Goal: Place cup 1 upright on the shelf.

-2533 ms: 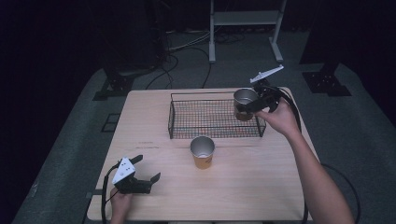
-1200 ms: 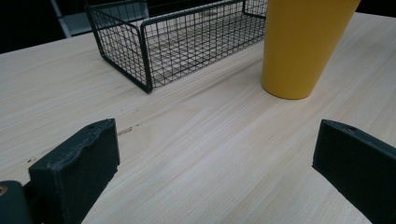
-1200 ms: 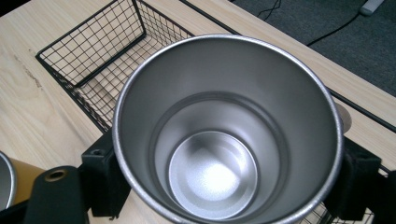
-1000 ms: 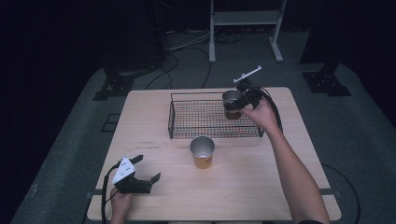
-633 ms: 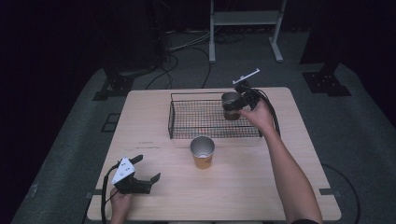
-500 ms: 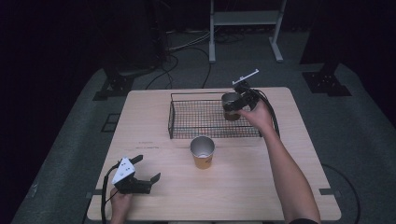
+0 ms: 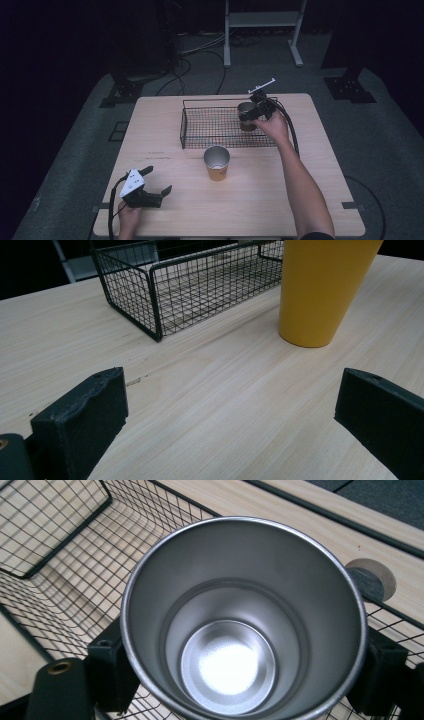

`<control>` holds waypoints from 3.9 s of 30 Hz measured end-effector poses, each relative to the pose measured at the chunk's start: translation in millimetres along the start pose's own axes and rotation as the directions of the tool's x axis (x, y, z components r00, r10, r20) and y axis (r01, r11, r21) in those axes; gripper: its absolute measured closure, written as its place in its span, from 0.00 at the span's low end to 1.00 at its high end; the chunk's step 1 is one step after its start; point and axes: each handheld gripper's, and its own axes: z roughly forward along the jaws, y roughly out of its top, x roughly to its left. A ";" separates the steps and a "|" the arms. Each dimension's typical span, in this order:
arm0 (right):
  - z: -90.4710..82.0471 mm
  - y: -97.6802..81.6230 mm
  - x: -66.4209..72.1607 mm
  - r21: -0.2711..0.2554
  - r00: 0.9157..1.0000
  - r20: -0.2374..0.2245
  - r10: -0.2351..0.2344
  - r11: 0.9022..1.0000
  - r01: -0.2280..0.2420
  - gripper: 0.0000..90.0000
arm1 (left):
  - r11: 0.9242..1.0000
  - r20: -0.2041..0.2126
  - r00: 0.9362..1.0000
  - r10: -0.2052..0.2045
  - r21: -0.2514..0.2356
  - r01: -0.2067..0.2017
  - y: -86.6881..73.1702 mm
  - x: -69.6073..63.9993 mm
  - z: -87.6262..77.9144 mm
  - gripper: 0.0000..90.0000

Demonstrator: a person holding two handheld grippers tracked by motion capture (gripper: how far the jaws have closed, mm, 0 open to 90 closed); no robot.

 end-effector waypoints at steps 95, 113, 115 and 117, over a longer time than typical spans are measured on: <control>-36.9 -33.2 12.9 -0.140 0.999 0.040 -0.033 0.989 0.038 0.03 | 1.000 0.002 1.000 0.008 0.002 -0.008 0.0 -1.0 0.2 0.00; -67.8 -53.9 38.4 -0.158 0.989 -0.014 -0.144 0.977 0.140 0.05 | 1.000 0.001 1.000 0.008 0.004 -0.008 0.0 -1.3 0.3 0.00; -69.4 -57.0 40.6 -0.162 0.988 -0.024 -0.150 0.976 0.144 0.05 | 1.000 0.000 1.000 0.008 0.004 -0.008 -0.1 -1.3 0.4 0.00; -71.3 -61.4 43.4 -0.157 0.987 -0.030 -0.156 0.976 0.150 0.04 | 1.000 0.000 1.000 0.008 0.004 -0.008 0.0 -1.2 0.4 0.00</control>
